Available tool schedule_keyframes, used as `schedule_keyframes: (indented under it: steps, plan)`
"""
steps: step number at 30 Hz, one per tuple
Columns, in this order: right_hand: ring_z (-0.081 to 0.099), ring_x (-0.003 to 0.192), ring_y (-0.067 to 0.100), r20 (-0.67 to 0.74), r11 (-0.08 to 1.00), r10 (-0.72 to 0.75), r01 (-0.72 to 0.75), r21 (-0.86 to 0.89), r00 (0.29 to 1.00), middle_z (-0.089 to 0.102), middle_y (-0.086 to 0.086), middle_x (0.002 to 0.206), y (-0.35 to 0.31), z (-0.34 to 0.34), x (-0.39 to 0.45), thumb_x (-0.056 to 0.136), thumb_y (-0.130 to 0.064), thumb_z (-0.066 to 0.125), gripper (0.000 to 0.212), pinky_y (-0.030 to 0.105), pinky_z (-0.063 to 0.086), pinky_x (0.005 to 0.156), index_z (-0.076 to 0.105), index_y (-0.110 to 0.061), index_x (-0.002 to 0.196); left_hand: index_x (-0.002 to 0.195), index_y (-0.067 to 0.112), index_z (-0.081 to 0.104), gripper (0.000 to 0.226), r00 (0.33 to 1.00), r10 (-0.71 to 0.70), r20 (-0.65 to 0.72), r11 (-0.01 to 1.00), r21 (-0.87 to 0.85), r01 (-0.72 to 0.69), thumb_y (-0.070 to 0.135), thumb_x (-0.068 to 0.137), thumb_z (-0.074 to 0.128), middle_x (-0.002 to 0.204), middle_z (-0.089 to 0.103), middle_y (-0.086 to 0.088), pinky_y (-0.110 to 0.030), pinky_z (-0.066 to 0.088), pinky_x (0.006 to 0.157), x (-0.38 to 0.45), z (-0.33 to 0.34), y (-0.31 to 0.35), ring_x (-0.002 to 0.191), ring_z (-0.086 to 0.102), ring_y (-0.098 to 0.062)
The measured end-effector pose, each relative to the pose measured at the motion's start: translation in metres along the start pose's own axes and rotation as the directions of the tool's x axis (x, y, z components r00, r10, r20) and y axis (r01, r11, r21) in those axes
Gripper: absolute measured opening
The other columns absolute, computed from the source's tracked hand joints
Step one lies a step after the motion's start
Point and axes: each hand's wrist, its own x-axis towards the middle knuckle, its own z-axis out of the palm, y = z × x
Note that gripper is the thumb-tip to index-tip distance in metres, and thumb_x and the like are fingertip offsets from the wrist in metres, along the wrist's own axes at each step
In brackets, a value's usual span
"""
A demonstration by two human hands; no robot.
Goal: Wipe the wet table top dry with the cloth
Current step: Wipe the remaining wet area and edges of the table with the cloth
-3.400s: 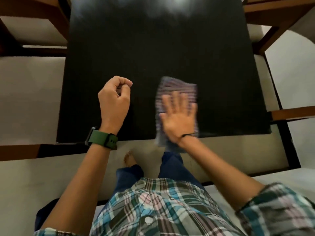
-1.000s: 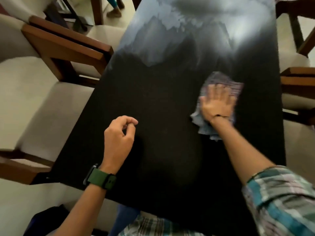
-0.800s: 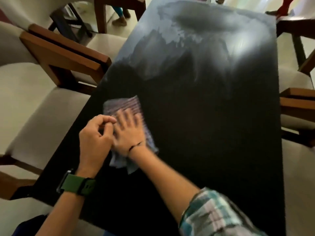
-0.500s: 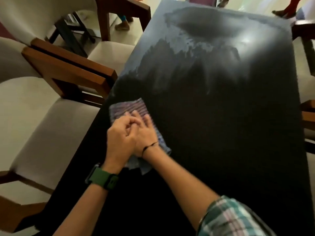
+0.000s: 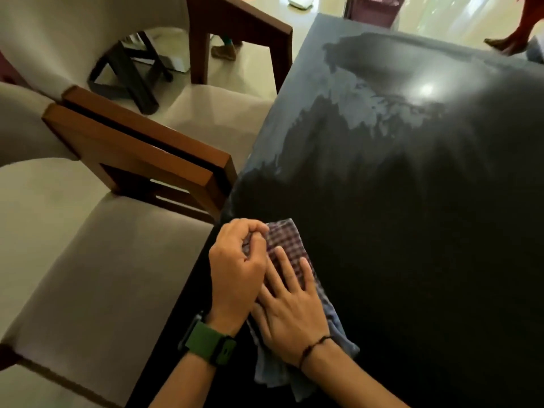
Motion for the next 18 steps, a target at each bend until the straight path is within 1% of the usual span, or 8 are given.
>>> schedule_keyframes:
  steps: [2,4,5,6,8,11,16,18]
  plan:
    - [0.017,0.142,0.030,-0.015,0.999,0.032,-0.033,-0.039,0.999,0.028,0.001,0.153,0.004,-0.004,0.027,0.092,-0.051,0.032,0.059,0.056,0.010,0.110,0.025,-0.030,0.147,0.083,0.017,0.061,0.013,1.000,-0.004,-0.008,1.000,-0.021,0.003,0.008,0.085,0.051,0.083,0.062,0.003,-0.013,0.043,0.072,0.014,0.001,-0.006,0.081,0.057,-0.009]
    - [-0.005,0.143,0.029,0.009,0.996,0.080,-0.079,-0.039,0.997,0.008,0.002,0.158,0.016,-0.012,0.073,0.094,-0.053,0.027,0.063,0.058,-0.005,0.114,0.004,-0.030,0.149,0.081,0.018,0.060,0.016,1.000,-0.009,-0.006,0.999,-0.044,0.009,0.005,0.085,0.052,0.080,0.058,0.011,-0.013,0.043,0.072,0.030,0.003,-0.006,0.080,0.057,-0.009]
    - [-0.017,0.141,0.029,0.038,0.993,0.113,-0.112,-0.030,0.993,-0.004,0.003,0.159,0.025,-0.014,0.102,0.095,-0.054,0.024,0.065,0.056,-0.013,0.111,-0.005,-0.031,0.148,0.080,0.018,0.059,0.017,1.000,-0.007,-0.003,0.999,-0.054,0.007,0.003,0.085,0.053,0.080,0.057,0.013,-0.015,0.044,0.072,0.039,0.005,-0.006,0.080,0.057,-0.011]
    - [-0.023,0.140,0.029,0.053,0.987,0.162,-0.160,-0.028,0.985,-0.012,0.003,0.158,0.035,-0.015,0.131,0.095,-0.055,0.020,0.065,0.055,-0.016,0.109,-0.010,-0.032,0.147,0.080,0.018,0.060,0.018,1.000,-0.004,0.000,0.998,-0.063,0.004,0.002,0.085,0.052,0.080,0.057,0.013,-0.019,0.045,0.073,0.048,0.007,-0.005,0.081,0.056,-0.012]
    - [-0.020,0.142,0.030,0.014,0.965,0.262,-0.261,-0.027,0.965,-0.013,0.003,0.158,0.058,-0.018,0.190,0.095,-0.055,0.017,0.063,0.055,-0.016,0.108,-0.008,-0.032,0.148,0.082,0.017,0.061,0.015,1.000,0.013,-0.015,0.997,-0.081,-0.015,0.006,0.086,0.051,0.082,0.059,0.009,-0.021,0.045,0.075,0.064,0.011,-0.005,0.083,0.056,-0.011]
    - [-0.011,0.144,0.031,-0.068,0.927,0.375,-0.375,0.015,0.925,-0.003,0.002,0.159,0.098,-0.030,0.269,0.093,-0.055,0.020,0.062,0.057,-0.013,0.109,0.005,-0.034,0.149,0.083,0.021,0.061,0.017,0.998,0.015,-0.053,0.994,-0.105,-0.020,0.008,0.087,0.050,0.084,0.061,0.010,-0.016,0.044,0.074,0.081,0.016,-0.011,0.084,0.056,-0.005]
    - [-0.009,0.144,0.030,-0.051,0.851,0.525,-0.522,0.061,0.850,-0.004,0.002,0.159,0.176,-0.057,0.367,0.094,-0.054,0.017,0.061,0.058,-0.009,0.111,0.005,-0.033,0.150,0.082,0.035,0.058,0.025,0.999,-0.010,-0.036,0.992,-0.125,0.006,0.011,0.087,0.052,0.083,0.059,0.017,-0.016,0.046,0.068,0.093,0.027,-0.030,0.079,0.057,-0.006]
    - [-0.010,0.144,0.030,-0.046,0.837,0.547,-0.544,0.065,0.836,-0.006,0.003,0.159,0.190,-0.063,0.382,0.095,-0.053,0.016,0.061,0.057,-0.010,0.112,0.004,-0.030,0.150,0.082,0.036,0.057,0.028,1.000,-0.010,-0.005,0.992,-0.129,0.009,0.009,0.087,0.053,0.084,0.059,0.020,-0.012,0.045,0.073,0.095,0.029,-0.034,0.085,0.057,-0.005]
